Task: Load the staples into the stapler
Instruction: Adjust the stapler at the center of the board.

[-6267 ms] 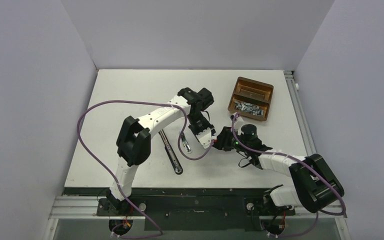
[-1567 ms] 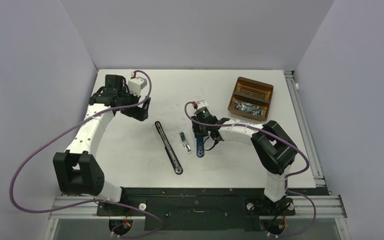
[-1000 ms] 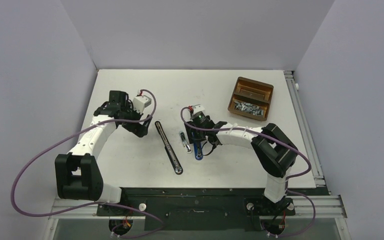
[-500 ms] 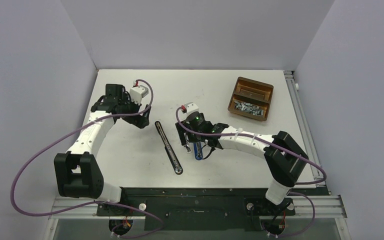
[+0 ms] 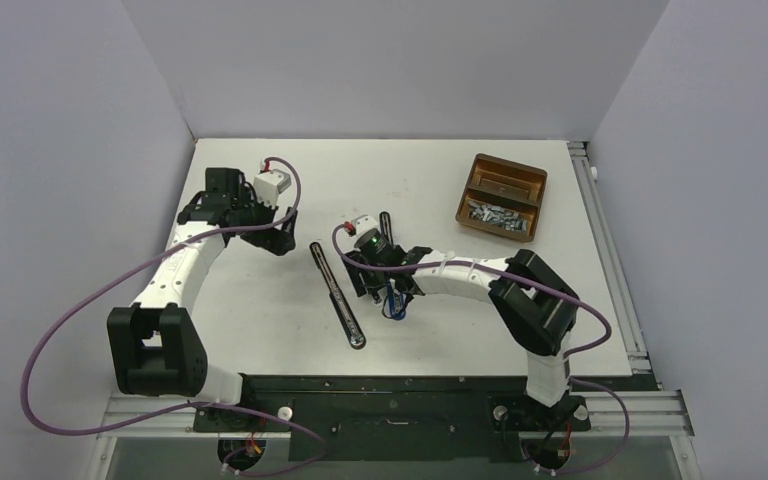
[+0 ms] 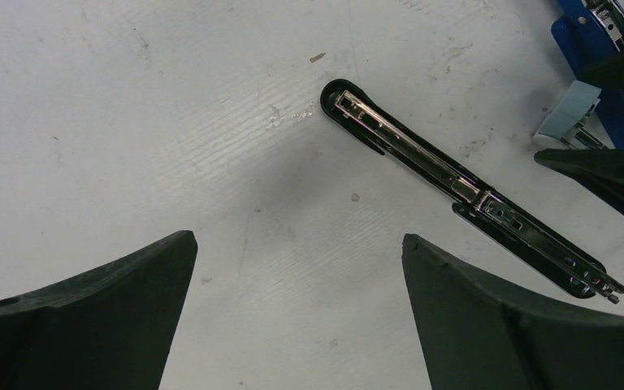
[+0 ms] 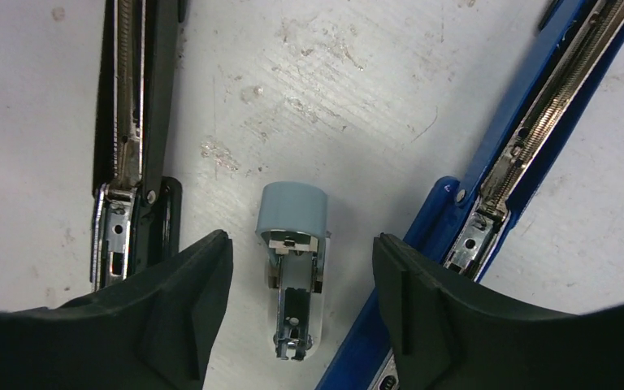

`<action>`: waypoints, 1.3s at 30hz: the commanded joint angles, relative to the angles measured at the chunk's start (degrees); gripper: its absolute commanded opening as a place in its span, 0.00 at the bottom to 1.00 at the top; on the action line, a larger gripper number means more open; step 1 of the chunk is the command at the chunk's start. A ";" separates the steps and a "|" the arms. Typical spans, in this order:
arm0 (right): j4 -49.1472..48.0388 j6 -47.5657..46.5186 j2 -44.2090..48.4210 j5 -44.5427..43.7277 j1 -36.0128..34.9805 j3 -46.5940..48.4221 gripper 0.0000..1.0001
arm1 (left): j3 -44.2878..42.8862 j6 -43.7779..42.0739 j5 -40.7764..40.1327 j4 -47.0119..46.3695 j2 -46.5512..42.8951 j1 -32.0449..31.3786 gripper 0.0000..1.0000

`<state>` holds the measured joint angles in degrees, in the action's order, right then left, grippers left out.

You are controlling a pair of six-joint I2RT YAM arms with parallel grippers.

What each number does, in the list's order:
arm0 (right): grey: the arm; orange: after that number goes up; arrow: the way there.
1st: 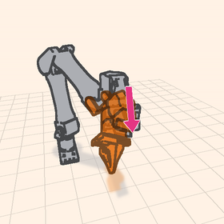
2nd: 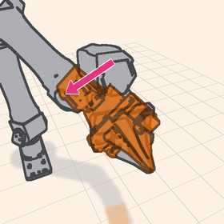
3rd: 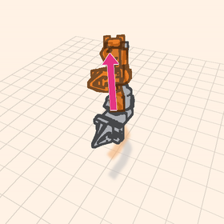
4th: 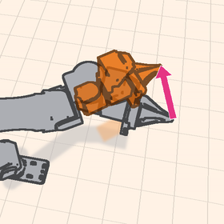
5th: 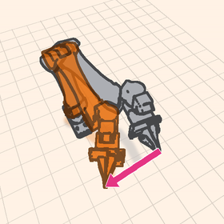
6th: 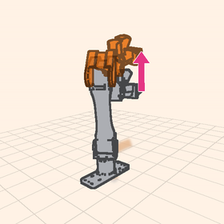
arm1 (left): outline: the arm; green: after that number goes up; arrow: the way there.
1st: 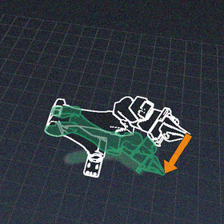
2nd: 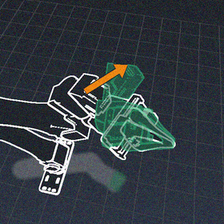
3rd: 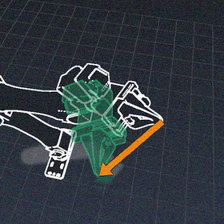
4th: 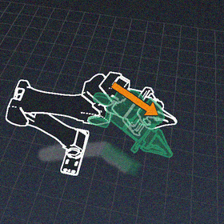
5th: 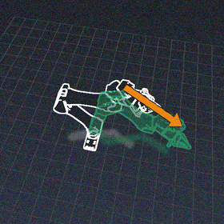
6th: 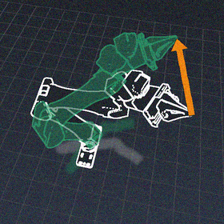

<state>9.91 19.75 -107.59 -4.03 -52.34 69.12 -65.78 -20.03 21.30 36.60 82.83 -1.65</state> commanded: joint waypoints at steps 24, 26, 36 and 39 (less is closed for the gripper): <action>-4.56 10.80 -6.62 -16.71 -3.49 6.44 0.11 | -0.69 -1.14 1.12 -1.88 -3.17 1.34 0.96; -5.50 11.32 -5.55 -18.37 -4.33 5.29 0.11 | -0.50 -1.23 1.11 -2.04 -3.26 1.30 0.96; -5.83 11.24 -4.32 -19.00 -5.15 4.28 0.47 | -0.49 -0.97 1.66 -1.99 -3.91 1.32 0.96; -4.80 11.14 -4.14 -19.52 -5.06 4.87 0.55 | -0.46 -0.97 1.27 -1.81 -4.38 1.30 0.96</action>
<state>5.76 30.68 -114.83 -21.06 -57.45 72.86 -65.78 -20.75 21.37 36.58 81.25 -0.64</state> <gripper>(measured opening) 0.509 0.962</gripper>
